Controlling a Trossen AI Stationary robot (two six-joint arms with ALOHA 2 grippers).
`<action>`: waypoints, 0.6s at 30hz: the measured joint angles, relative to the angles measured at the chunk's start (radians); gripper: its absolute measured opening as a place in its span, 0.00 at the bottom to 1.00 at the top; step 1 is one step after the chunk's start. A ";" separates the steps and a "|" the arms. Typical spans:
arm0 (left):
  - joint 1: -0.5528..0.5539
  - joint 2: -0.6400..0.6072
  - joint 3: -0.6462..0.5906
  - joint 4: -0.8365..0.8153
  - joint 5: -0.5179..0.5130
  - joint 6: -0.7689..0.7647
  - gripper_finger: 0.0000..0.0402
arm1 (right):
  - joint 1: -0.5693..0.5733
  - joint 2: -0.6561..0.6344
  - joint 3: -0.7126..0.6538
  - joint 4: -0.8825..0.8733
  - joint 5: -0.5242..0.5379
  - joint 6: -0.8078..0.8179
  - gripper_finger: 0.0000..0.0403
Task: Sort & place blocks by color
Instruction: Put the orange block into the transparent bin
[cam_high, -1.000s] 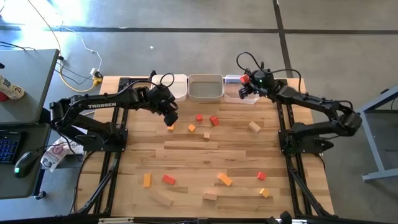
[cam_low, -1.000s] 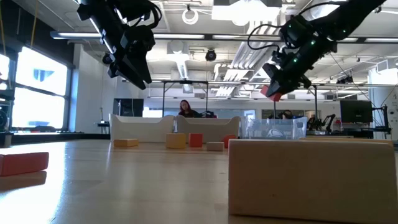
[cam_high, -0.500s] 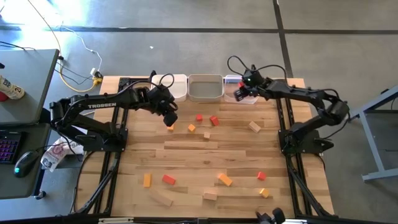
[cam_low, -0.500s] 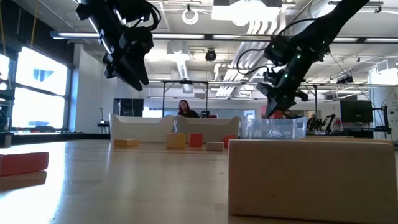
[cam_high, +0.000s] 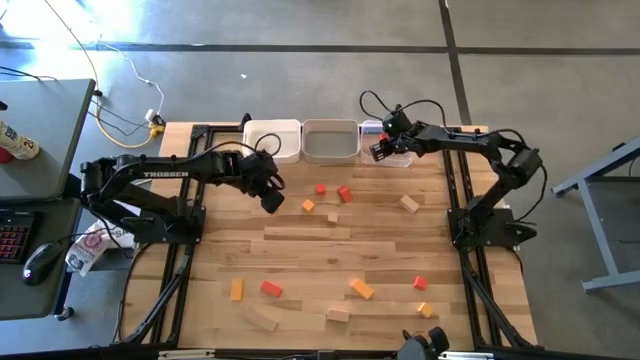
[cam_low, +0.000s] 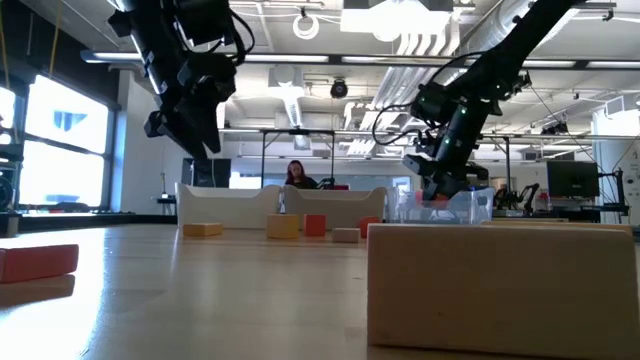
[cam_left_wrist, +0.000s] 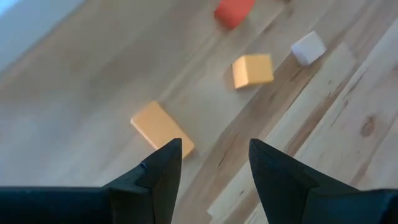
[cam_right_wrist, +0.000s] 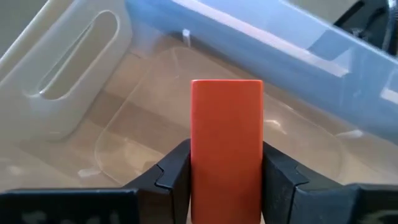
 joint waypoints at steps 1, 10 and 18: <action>-0.003 0.000 -0.008 0.001 0.000 -0.016 0.43 | 0.000 0.005 0.007 -0.007 -0.003 -0.001 0.32; -0.035 0.000 -0.063 0.002 -0.098 -0.117 0.43 | 0.001 0.011 0.050 -0.066 -0.003 -0.051 0.33; -0.046 0.000 -0.066 0.006 -0.149 -0.190 0.43 | 0.001 0.011 0.057 -0.066 0.002 -0.071 0.46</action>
